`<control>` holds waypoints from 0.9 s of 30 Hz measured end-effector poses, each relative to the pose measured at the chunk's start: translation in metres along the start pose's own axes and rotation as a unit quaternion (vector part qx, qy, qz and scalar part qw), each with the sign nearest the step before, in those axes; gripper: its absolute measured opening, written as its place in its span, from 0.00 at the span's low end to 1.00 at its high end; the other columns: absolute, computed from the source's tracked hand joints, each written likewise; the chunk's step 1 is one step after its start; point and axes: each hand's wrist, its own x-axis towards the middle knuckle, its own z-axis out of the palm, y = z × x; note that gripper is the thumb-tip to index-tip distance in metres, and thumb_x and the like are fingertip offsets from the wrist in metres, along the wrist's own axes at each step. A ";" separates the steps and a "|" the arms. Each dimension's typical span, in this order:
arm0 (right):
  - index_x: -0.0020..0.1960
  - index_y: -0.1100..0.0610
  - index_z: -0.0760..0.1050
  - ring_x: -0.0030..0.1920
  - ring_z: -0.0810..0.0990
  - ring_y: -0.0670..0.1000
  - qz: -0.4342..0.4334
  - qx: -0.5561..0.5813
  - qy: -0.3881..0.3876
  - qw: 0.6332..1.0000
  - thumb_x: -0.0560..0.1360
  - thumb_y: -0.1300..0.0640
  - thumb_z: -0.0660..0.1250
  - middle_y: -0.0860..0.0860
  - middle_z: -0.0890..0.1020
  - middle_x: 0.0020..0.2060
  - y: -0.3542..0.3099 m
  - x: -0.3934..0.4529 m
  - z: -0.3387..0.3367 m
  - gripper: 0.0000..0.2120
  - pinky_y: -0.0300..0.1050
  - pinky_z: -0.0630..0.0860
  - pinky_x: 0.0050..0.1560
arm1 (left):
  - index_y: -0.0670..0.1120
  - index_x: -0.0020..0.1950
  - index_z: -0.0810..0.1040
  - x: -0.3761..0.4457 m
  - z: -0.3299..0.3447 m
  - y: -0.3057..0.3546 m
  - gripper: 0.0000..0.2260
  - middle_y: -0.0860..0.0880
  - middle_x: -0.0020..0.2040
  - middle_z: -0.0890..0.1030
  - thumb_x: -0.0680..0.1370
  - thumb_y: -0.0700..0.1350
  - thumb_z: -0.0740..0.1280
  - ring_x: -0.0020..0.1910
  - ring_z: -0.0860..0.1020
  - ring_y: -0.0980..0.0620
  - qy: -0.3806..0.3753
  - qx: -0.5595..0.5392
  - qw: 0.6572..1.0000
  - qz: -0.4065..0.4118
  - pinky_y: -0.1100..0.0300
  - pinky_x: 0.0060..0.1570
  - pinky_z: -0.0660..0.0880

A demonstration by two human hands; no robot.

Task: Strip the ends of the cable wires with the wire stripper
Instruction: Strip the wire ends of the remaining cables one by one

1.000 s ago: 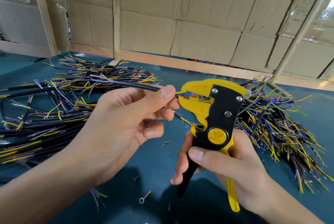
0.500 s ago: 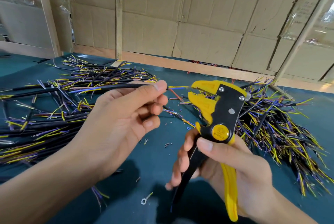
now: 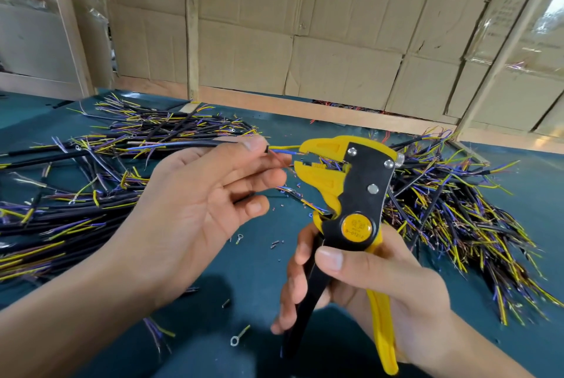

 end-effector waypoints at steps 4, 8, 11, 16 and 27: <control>0.49 0.63 0.79 0.40 0.81 0.66 0.008 0.015 0.007 1.000 0.76 0.60 0.68 0.63 0.80 0.39 -0.001 0.001 -0.010 0.06 0.85 0.68 0.47 | 0.48 0.38 0.84 0.000 0.000 -0.001 0.03 0.42 0.43 0.85 0.72 0.45 0.72 0.37 0.81 0.50 -0.007 0.000 1.000 0.019 0.62 0.28 0.71; 0.49 0.63 0.79 0.40 0.81 0.66 -0.003 0.011 0.012 1.000 0.76 0.60 0.68 0.63 0.80 0.38 0.003 0.001 -0.006 0.06 0.83 0.71 0.48 | 0.49 0.42 0.83 -0.002 0.000 -0.002 0.04 0.45 0.42 0.84 0.73 0.47 0.70 0.37 0.80 0.49 -0.015 0.013 0.999 0.038 0.59 0.31 0.69; 0.49 0.64 0.79 0.39 0.81 0.65 0.000 0.015 0.012 1.000 0.76 0.61 0.67 0.63 0.80 0.38 0.003 0.001 -0.006 0.06 0.81 0.72 0.48 | 0.47 0.44 0.82 -0.004 0.002 -0.004 0.03 0.45 0.41 0.83 0.74 0.46 0.70 0.37 0.79 0.49 -0.016 0.018 0.999 0.047 0.57 0.33 0.69; 0.49 0.64 0.78 0.40 0.81 0.66 0.008 0.018 0.015 1.000 0.76 0.61 0.68 0.63 0.80 0.38 0.004 0.001 -0.008 0.06 0.81 0.72 0.48 | 0.43 0.40 0.80 -0.003 0.010 -0.007 0.05 0.42 0.38 0.82 0.73 0.41 0.65 0.37 0.80 0.46 -0.009 -0.025 0.997 0.066 0.58 0.34 0.76; 0.50 0.65 0.77 0.41 0.81 0.65 -0.006 0.020 -0.005 1.000 0.76 0.57 0.73 0.63 0.80 0.39 0.008 0.001 -0.011 0.11 0.85 0.69 0.47 | 0.46 0.35 0.80 0.001 0.009 -0.003 0.07 0.42 0.36 0.80 0.73 0.38 0.69 0.31 0.78 0.47 0.007 -0.019 0.996 0.085 0.57 0.30 0.74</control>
